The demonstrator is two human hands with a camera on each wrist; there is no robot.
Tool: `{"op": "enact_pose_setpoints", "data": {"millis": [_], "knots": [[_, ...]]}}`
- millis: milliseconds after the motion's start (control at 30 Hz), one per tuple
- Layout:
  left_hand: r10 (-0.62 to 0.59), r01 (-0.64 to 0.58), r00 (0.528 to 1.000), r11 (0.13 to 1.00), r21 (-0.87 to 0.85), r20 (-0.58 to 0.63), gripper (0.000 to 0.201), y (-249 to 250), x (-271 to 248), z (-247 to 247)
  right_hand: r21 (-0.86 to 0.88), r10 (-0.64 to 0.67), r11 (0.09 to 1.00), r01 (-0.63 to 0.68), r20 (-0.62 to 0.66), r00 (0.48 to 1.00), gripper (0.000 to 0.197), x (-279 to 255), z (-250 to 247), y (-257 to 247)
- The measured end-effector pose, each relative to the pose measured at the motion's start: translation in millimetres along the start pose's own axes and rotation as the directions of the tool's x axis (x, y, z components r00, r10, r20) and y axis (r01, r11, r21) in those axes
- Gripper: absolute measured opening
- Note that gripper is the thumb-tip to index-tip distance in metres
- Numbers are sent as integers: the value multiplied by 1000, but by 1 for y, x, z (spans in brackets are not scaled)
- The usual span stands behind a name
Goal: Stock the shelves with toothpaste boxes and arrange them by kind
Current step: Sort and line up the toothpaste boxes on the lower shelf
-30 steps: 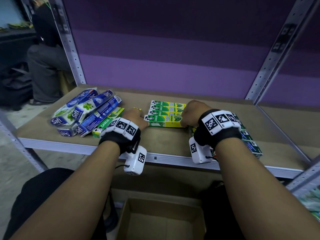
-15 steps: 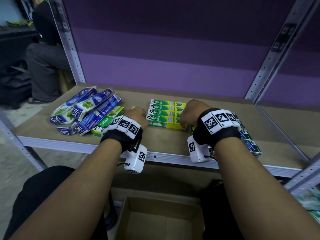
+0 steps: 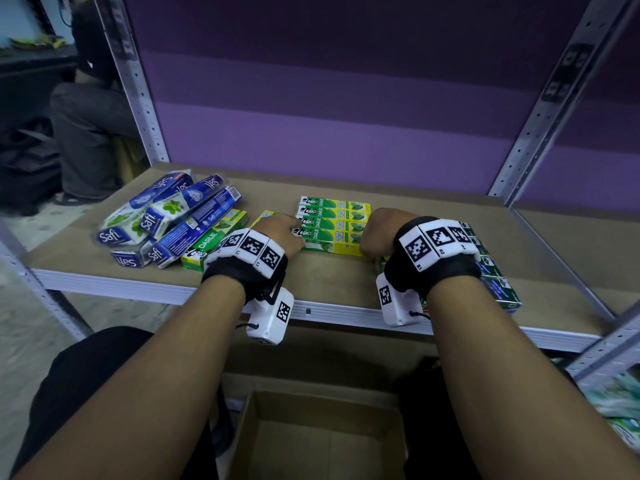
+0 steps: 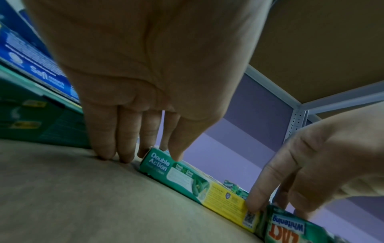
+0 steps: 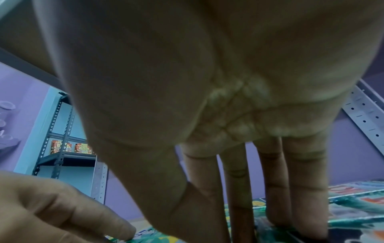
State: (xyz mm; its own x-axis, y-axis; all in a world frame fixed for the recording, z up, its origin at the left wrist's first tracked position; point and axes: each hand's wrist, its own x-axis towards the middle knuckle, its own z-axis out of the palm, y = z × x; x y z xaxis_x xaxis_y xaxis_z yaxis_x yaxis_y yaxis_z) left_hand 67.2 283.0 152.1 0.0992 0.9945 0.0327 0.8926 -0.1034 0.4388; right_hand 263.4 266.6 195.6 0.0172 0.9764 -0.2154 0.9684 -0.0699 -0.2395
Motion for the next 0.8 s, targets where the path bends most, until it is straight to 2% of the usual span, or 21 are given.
{"op": "enact_pose_setpoints", "data": {"millis": [167, 233, 333, 467, 633, 800], "knots": [[-1, 2, 1000, 999, -47, 14, 43, 0, -2, -4, 26, -6, 1000, 7, -30, 1000, 37, -7, -3, 1], [-3, 3, 1000, 995, -95, 5, 41, -1, -3, -8, 39, -10, 999, 12, -37, 999, 35, -12, -8, -1], [0, -6, 999, 988, -157, -38, 33, -3, -5, -17, -8, -85, 996, 85, -32, 996, 29, -19, -15, -8], [30, -52, 995, 974, -221, -100, 26, -11, -13, -33, 130, -132, 981, 143, -91, 987, 23, -19, -13, -11], [21, -51, 984, 984, -172, -174, 22, -32, -29, -55, 143, -219, 960, 239, -141, 965, 25, -13, -5, -31], [-73, 63, 966, 997, -46, -249, 7, -57, -48, -74, 89, -315, 940, 329, -136, 939, 18, -8, 8, -63]]}}
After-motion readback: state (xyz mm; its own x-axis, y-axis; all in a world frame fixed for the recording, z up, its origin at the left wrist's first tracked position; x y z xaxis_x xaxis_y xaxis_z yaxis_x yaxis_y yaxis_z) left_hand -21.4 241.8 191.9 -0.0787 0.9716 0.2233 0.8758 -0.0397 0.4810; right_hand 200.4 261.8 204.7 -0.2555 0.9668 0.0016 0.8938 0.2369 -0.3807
